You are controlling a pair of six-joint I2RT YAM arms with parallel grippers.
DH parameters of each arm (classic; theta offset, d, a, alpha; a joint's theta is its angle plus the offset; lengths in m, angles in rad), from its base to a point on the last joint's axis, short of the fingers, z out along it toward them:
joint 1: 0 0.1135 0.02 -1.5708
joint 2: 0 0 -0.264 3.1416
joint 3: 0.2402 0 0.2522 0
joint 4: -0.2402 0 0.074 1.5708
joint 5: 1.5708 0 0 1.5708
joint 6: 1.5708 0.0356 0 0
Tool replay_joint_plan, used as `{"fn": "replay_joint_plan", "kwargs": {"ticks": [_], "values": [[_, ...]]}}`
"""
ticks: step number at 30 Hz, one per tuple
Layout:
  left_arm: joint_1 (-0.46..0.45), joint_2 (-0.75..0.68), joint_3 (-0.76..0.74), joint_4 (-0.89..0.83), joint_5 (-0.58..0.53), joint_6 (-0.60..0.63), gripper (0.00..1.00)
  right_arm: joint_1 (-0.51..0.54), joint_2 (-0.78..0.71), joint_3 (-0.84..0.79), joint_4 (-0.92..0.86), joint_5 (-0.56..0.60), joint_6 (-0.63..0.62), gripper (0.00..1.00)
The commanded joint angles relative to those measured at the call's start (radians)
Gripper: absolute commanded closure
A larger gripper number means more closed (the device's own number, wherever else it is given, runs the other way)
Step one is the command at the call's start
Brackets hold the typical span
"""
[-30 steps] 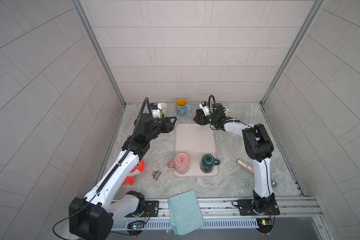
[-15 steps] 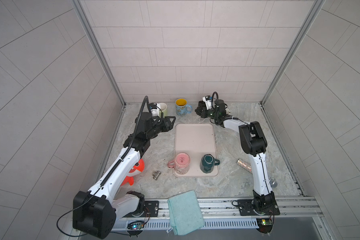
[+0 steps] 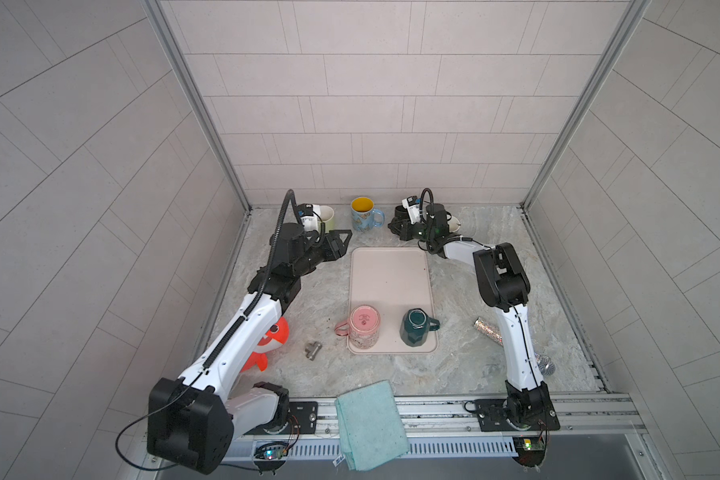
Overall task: Turn the mug right side up
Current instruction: 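Carry the black mug with the right gripper and set it upright beside the blue mug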
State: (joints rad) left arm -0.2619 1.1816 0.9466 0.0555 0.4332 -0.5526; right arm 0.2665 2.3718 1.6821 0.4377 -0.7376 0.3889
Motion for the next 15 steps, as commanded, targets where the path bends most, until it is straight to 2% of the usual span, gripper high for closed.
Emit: {"fn": "replay_joint_plan", "kwargs": {"ticks": [1,6,15], "values": [[0.007,-0.006,-0.012,0.037,0.02,-0.004,0.4,0.013,-0.02,-0.017,0.063,0.001,-0.032,0.99],[0.007,-0.01,-0.02,0.038,0.023,-0.004,0.4,0.013,-0.026,-0.043,0.076,0.012,-0.026,0.87],[0.009,-0.016,-0.029,0.044,0.03,-0.007,0.4,0.013,-0.033,-0.085,0.098,0.02,-0.015,0.75]]}}
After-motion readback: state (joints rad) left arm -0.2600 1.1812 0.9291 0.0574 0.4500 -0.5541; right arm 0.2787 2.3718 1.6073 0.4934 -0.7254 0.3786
